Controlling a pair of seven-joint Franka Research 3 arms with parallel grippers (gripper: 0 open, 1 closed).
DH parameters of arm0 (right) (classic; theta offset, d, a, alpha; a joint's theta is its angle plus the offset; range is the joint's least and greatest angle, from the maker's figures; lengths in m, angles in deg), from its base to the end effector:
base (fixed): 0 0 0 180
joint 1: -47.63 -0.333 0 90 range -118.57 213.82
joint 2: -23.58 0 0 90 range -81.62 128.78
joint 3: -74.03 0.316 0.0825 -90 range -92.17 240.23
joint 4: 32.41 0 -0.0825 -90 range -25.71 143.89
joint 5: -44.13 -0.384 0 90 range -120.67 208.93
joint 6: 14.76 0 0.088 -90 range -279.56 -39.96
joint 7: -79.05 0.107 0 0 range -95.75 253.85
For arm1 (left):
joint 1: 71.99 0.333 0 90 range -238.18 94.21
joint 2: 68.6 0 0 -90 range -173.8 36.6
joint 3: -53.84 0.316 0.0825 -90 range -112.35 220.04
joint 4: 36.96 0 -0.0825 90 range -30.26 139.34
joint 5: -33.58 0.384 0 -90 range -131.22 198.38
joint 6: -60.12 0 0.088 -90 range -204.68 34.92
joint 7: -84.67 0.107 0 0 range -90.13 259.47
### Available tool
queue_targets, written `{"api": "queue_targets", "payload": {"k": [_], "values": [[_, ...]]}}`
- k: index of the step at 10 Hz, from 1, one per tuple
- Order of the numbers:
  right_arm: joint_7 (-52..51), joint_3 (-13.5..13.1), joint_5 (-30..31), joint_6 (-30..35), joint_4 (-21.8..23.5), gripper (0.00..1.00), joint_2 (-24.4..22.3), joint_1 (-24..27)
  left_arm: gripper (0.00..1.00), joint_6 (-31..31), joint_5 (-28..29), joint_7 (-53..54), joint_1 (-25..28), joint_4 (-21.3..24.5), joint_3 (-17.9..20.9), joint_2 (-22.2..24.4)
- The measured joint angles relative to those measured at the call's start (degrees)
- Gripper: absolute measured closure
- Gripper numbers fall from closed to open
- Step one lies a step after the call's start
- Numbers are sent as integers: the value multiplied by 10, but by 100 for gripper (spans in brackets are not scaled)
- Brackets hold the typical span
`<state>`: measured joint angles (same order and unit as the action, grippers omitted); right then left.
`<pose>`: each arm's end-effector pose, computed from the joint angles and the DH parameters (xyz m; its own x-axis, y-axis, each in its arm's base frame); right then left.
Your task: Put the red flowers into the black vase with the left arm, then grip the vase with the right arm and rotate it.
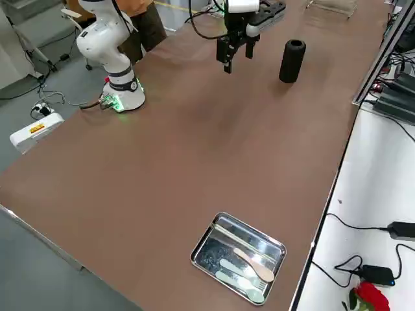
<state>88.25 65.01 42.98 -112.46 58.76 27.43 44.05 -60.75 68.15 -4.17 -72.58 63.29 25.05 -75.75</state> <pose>0.5838 -0.0508 0.5890 0.9660 -0.2544 0.0455 -0.2539 -0.9671 -0.0170 0.5620 -0.2699 0.5321 0.5715 0.6529 0.4971 0.6748 -0.7186 0.1681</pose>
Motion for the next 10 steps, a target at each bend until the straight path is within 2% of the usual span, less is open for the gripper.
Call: {"api": "queue_targets", "payload": {"k": [3, 4, 6, 7, 8, 10], "values": [[0, -1, 0, -3, 0, 0, 2, 1, 93, 9, 225, -240, -85, -5, -1, -31], [0, -1, 0, -4, 0, 0, 3, 2, 93, 25, 279, -283, -102, -8, -2, -36], [0, -1, 0, -5, 0, 0, 4, 3, 93, 43, 358, -312, -139, -15, -2, -39], [0, -1, 0, -5, 0, 0, 5, 3, 93, 45, 415, -318, -155, -19, -2, -47], [0, -1, 0, -6, 0, 0, 6, 3, 93, 50, 479, -324, -171, -21, -2, -67], [0, -1, 0, -6, 1, 0, 10, 3, 93, 86, 553, -331, -209, -50, -1, -124]]}}
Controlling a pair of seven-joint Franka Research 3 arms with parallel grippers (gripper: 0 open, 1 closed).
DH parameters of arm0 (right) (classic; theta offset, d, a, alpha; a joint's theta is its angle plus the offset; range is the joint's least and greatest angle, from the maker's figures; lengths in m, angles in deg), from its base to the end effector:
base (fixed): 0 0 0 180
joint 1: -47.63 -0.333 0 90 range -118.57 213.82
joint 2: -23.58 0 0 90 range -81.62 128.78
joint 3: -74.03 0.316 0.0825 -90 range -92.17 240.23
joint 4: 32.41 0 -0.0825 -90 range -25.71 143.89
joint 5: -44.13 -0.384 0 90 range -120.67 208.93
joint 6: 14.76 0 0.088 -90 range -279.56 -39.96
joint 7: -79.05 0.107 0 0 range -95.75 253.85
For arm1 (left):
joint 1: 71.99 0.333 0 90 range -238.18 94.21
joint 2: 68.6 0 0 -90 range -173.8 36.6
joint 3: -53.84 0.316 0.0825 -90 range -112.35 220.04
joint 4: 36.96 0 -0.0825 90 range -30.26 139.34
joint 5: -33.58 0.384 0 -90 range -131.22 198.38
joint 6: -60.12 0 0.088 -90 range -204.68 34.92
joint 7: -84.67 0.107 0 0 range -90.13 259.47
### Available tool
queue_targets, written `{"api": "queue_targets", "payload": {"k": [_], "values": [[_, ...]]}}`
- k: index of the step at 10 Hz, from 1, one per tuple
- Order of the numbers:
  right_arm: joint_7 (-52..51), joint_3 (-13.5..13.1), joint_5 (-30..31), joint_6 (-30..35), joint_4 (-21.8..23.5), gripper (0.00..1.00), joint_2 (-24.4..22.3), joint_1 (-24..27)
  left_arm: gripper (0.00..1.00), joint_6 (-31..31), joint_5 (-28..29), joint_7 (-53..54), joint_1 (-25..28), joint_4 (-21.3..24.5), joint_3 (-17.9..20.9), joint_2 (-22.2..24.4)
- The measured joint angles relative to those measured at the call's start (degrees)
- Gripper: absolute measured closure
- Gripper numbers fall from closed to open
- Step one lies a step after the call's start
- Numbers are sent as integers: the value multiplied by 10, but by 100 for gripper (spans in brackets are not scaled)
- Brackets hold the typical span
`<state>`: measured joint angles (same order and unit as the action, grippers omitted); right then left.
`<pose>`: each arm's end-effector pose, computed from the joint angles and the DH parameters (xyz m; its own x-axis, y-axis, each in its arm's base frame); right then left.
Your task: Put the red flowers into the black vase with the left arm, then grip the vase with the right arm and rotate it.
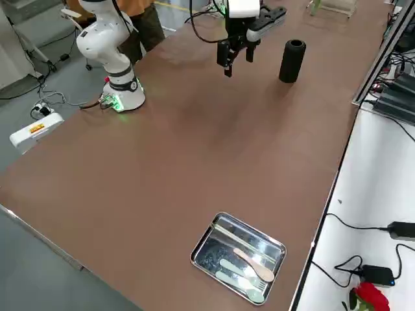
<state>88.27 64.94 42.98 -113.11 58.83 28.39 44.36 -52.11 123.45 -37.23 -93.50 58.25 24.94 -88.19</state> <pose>0.5887 -0.0545 0.5797 0.9645 -0.2612 0.0396 -0.2608 -0.9653 -0.0132 0.5092 -0.4473 0.4797 0.1857 0.3298 0.9256 0.3941 -0.8879 0.2373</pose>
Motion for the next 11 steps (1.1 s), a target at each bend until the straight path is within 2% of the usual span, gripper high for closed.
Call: {"api": "queue_targets", "payload": {"k": [3, 5, 8, 11], "values": [[0, 0, 0, -1, 1, 0, 2, 0, 93, 35, 73, 1, -55, -58, 1, -71], [0, 0, 0, -2, 1, 0, 3, 0, 93, 38, 91, 1, -79, -78, 1, -101], [0, 0, 0, -2, 1, 0, 3, 0, 93, 81, 112, 2, -99, -81, 1, -123], [0, 0, 0, -2, 1, 0, 3, 0, 93, 90, 113, 2, -100, -81, 3, -134]]}}
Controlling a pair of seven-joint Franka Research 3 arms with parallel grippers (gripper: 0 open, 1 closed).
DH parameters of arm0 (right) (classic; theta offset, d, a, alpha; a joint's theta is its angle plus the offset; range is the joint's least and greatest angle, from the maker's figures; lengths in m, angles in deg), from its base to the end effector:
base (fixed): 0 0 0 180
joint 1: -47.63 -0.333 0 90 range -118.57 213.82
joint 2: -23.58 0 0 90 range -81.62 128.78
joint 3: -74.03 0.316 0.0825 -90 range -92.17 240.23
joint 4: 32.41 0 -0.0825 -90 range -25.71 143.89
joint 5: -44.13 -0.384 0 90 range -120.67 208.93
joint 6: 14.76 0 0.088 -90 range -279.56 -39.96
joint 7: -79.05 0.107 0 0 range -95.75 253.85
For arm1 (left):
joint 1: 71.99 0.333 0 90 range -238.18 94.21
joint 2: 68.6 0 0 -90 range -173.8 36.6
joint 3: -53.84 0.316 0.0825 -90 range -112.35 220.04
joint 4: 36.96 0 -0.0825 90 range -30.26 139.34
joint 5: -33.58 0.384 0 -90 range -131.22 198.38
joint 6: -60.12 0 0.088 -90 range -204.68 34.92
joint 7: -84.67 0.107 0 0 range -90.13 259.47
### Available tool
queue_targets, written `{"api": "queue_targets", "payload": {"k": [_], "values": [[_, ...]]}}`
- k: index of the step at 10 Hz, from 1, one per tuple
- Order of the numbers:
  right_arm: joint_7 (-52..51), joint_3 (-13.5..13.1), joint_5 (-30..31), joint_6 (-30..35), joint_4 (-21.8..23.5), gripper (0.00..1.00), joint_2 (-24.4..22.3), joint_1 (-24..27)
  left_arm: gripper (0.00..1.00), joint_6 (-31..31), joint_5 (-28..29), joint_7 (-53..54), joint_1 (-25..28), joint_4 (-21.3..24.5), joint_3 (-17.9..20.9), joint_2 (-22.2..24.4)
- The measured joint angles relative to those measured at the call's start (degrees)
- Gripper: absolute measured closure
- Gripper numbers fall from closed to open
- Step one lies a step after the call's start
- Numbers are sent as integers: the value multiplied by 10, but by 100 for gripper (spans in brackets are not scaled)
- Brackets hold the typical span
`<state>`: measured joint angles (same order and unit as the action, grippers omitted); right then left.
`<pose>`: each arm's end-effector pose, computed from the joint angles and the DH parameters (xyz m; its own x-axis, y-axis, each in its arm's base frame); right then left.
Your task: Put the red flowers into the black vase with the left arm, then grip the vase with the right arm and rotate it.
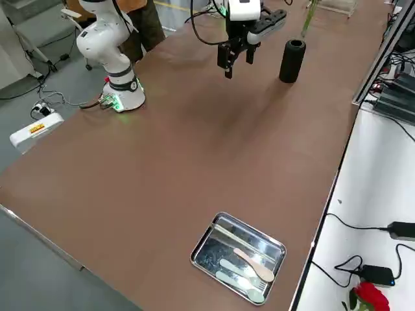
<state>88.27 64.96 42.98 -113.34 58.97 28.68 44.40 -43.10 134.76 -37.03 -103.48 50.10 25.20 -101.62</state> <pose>0.5902 -0.0547 0.5760 0.9645 -0.2615 0.0363 -0.2613 -0.9652 -0.0119 0.4858 -0.5337 0.4074 0.1390 0.1783 0.9741 0.3096 -0.9422 0.1283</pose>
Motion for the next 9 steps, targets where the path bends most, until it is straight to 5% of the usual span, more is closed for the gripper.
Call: {"api": "queue_targets", "payload": {"k": [9], "values": [[0, 1, 0, 0, 0, 0, 0, 0, 93, 60, 20, -37, -34, 0, 0, -55]]}}
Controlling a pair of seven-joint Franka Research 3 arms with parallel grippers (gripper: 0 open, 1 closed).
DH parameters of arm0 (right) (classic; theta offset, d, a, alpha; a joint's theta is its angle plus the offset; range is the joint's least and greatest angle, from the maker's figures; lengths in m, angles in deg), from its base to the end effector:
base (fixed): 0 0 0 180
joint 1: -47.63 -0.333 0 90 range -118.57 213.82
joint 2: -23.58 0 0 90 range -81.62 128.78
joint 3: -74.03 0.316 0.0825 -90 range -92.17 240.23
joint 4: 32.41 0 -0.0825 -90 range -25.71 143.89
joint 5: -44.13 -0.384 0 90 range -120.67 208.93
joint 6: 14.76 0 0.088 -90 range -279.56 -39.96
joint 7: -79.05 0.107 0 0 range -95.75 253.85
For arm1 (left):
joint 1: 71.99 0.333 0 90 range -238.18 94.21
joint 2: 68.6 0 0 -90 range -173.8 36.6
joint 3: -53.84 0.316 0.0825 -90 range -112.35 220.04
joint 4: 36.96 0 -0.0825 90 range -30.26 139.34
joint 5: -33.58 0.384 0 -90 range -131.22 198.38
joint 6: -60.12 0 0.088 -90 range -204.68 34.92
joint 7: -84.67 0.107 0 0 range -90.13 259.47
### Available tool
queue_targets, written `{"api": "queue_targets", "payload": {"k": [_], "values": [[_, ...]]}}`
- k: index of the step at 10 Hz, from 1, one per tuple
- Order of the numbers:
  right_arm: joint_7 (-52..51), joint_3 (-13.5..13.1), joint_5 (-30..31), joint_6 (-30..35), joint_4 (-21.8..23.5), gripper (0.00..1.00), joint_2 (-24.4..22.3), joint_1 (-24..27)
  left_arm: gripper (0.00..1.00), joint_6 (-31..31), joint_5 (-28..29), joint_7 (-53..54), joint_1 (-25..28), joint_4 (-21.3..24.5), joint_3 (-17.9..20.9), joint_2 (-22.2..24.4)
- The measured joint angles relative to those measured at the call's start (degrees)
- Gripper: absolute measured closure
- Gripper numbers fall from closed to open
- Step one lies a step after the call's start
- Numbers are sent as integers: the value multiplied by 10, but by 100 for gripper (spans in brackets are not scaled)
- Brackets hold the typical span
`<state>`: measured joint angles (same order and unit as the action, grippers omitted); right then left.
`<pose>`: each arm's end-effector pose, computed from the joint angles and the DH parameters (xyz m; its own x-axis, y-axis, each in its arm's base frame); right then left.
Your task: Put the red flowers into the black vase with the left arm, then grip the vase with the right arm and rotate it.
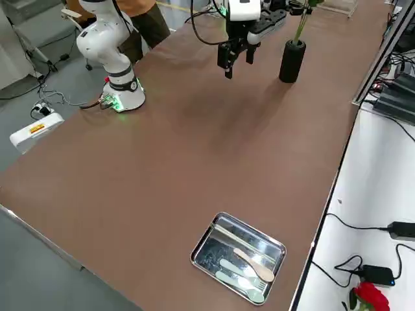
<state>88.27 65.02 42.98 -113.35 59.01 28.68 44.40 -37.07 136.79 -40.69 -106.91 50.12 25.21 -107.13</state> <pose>0.5902 -0.0541 0.5756 0.9648 -0.2606 0.0358 -0.2603 -0.9655 -0.0119 0.4642 -0.5529 0.3464 0.1272 0.1464 0.9810 0.3344 -0.9375 0.0965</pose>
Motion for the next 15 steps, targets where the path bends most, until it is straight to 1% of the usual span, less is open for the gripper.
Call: {"api": "queue_targets", "payload": {"k": [7, 13, 14, 15], "values": [[0, 0, 0, 0, 0, 0, 0, 0, 93, 17, 46, -30, -8, 0, 1, -52], [0, 0, 0, -1, 0, 0, 0, 0, 93, 17, 52, -34, -8, -3, 1, -75], [0, 0, 0, -1, 0, 0, 0, 0, 92, 17, 54, -38, -8, -4, 1, -78], [0, 0, 0, -1, 0, 0, 0, 0, 86, 17, 58, -41, -9, -5, 1, -80]]}}
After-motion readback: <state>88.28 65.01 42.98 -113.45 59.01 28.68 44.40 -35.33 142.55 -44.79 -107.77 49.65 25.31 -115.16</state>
